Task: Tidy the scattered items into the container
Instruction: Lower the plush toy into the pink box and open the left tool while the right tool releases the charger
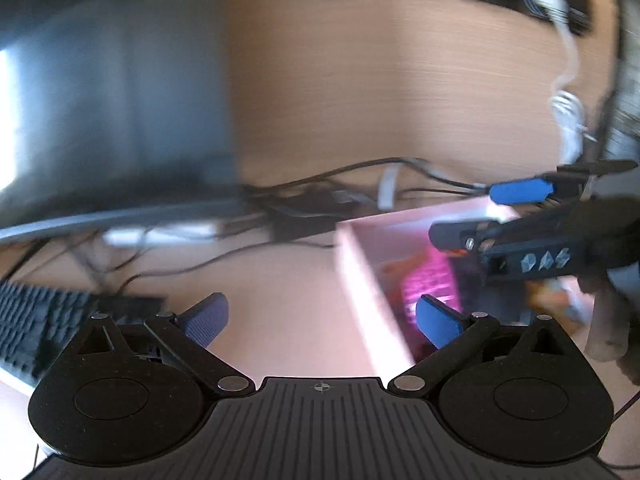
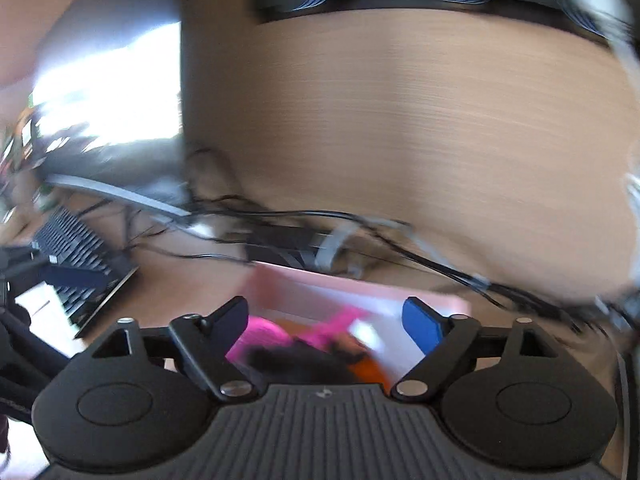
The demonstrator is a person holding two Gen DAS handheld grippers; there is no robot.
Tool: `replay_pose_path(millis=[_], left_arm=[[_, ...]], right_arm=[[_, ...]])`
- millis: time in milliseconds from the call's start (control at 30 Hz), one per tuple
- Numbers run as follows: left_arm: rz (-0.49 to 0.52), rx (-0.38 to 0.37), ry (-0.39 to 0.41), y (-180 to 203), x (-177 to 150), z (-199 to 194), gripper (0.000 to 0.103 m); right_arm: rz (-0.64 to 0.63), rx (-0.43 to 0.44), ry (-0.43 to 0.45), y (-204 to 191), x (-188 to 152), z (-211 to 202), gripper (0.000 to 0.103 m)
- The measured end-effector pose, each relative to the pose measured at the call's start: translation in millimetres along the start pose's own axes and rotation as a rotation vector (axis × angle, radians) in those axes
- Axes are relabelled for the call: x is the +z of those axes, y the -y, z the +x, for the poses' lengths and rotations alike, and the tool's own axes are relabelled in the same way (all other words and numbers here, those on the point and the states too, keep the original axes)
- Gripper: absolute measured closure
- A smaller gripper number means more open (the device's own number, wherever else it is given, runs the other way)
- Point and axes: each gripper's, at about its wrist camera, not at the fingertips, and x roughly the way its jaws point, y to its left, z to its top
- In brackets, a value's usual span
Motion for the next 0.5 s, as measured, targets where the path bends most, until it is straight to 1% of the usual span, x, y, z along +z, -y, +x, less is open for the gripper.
replay_pose_path(millis=[67,100,133,200,267,367,433,500], left_arm=[[-0.065,0.035,-0.024,-15,-6,2,0.001],[-0.091,0.049,-0.032,-22,-9,1,0.001],[-0.112,0.058,-0.034,-27,-12,0,0.001],[-0.136,0.062,-0.031,-32,-14,-1,0.001],[-0.147,0.049,-0.031,-31,-15,0,0.000],[-0.138,0.021,-0.034,-23,-13,2,0.000],[-0.122,-0.008,-0.025,-15,-10,1,0.000],[-0.100,-0.026,-0.022,-6,-7,1,0.000]], right_arm=[[-0.080,-0.003,-0.041,-20,3,21,0.030],[-0.115,-0.016,-0.071,-27,1,29,0.039],[-0.142,-0.031,-0.097,-32,-2,33,0.040],[-0.168,-0.061,-0.117,-32,-13,26,0.040],[-0.177,-0.098,-0.091,-28,-26,5,0.039],[-0.085,-0.126,-0.090,-10,-35,-15,0.039],[-0.004,-0.109,-0.115,4,-38,-14,0.039],[0.110,-0.069,-0.133,15,-34,-3,0.039]])
